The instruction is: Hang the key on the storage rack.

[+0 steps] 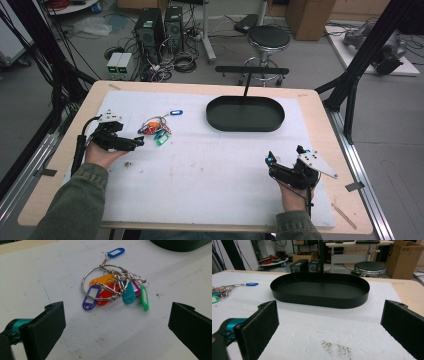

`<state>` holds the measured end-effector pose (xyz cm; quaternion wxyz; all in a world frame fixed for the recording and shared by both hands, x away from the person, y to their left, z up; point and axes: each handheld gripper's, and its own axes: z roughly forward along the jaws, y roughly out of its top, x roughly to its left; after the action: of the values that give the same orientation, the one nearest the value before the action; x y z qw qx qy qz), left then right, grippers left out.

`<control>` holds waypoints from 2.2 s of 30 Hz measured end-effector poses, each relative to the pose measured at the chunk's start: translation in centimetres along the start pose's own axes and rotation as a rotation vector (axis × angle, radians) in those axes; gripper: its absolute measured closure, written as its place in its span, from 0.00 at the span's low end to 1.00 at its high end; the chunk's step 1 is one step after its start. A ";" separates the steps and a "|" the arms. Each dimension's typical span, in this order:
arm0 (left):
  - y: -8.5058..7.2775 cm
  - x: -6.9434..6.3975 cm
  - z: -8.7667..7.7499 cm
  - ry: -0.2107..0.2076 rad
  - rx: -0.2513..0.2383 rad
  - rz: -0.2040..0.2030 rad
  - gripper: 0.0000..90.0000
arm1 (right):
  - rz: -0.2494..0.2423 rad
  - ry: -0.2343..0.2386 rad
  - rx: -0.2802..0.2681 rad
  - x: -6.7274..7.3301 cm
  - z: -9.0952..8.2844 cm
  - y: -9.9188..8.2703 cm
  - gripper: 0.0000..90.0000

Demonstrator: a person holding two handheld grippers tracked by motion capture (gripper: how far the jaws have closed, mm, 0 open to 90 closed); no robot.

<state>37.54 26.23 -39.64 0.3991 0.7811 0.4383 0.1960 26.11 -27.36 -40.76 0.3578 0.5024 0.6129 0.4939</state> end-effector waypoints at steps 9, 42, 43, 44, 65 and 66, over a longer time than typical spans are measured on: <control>-0.1 0.8 1.1 -0.015 0.025 -0.030 0.02 | -0.002 0.005 -0.005 -0.1 0.1 0.0 0.01; 4.3 0.3 7.8 -0.096 0.256 0.202 0.44 | 0.013 0.022 0.005 -0.3 0.1 0.0 0.01; 4.4 0.3 7.9 -0.094 0.263 0.206 0.47 | 0.016 0.022 0.007 -0.4 0.1 0.0 0.01; 4.4 0.3 8.0 -0.087 0.268 0.207 0.49 | 0.018 0.023 0.007 -0.4 0.1 -0.1 0.01; 4.2 -0.8 8.4 -0.052 0.259 0.304 0.79 | 0.029 0.013 0.009 -0.7 -0.1 -0.2 0.01; 4.2 -0.8 8.4 -0.049 0.261 0.314 0.79 | 0.031 0.014 0.011 -0.7 -0.1 -0.1 0.01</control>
<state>44.85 20.49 -41.31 0.2694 0.8895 0.3232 0.1783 26.17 -28.09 -40.93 0.3430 0.5102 0.6103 0.4996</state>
